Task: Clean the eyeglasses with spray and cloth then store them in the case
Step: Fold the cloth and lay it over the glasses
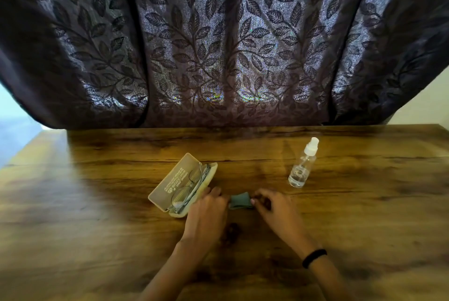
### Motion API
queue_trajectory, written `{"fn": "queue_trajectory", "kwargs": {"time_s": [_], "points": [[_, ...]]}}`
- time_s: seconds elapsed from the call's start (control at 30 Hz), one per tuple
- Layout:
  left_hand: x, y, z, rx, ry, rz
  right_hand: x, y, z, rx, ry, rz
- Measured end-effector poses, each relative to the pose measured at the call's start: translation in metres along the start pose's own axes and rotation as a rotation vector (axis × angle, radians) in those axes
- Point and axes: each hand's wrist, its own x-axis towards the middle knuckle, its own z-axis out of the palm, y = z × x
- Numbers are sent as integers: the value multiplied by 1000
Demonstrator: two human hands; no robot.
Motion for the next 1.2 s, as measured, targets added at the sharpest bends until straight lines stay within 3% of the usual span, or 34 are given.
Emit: {"fn": "queue_trajectory", "kwargs": {"time_s": [0.3,0.47,0.57,0.7,0.87,1.03,1.2], "points": [[-2,1,-2,-2,87,-40,9,-9,5,-60,-19,127],[12,3,4,79,-13,95,14,-13,6,68,-81,158],[21,0,5,-30,-38,184,14,-15,1,247,-97,115],[26,-12,-3,-279,-80,140,15,-27,-12,433,-93,-14],[22,-29,-30,-410,-84,106,29,-49,-29,440,-86,-194],[6,-55,-57,-503,90,12,55,-76,-33,342,-143,-329],[-5,-71,-64,-362,331,-109,83,-99,-19,293,-170,-344]]}}
